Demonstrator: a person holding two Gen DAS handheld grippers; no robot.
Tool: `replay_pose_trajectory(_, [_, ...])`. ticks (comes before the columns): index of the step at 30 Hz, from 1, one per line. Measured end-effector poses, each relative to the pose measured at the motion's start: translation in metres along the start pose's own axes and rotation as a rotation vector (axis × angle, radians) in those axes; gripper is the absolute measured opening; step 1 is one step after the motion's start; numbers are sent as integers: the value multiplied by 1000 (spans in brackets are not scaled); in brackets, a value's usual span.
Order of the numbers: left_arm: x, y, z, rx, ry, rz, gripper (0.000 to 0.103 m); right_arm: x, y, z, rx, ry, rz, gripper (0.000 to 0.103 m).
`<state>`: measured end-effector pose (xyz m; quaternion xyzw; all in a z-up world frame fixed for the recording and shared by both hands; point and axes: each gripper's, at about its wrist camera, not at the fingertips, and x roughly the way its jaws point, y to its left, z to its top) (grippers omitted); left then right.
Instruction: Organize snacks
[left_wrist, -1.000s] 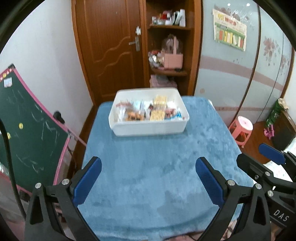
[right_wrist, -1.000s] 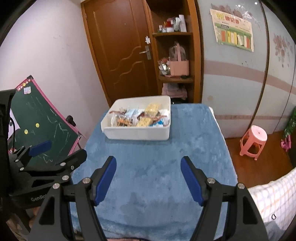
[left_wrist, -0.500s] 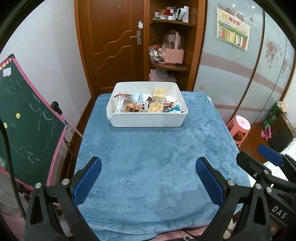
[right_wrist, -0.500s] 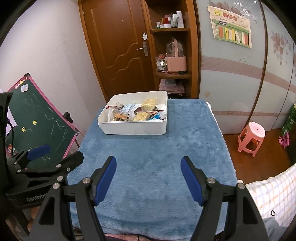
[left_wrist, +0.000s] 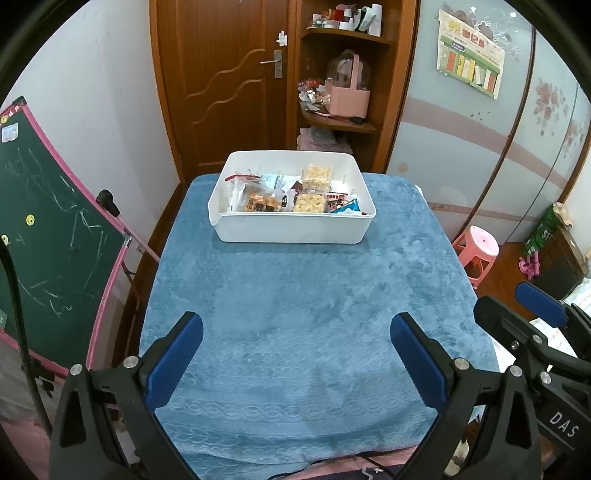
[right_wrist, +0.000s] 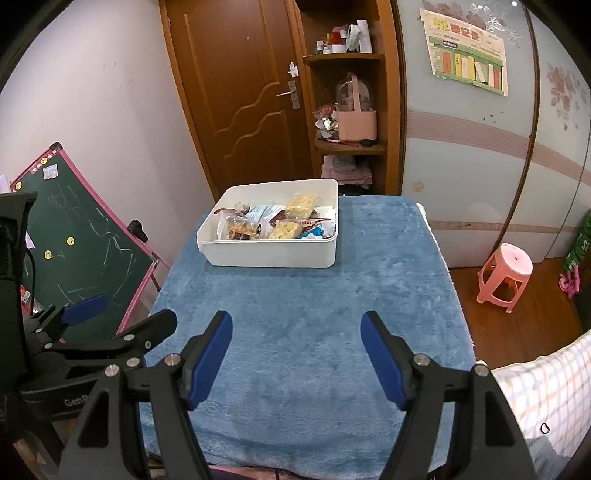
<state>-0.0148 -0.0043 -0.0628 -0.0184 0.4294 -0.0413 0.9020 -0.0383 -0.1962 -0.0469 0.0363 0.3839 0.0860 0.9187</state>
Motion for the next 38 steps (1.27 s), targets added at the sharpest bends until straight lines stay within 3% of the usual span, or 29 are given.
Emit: replay_pose_trajectory(38, [13, 0, -7, -10, 42, 19, 101, 19, -12, -6, 27, 57, 42, 73])
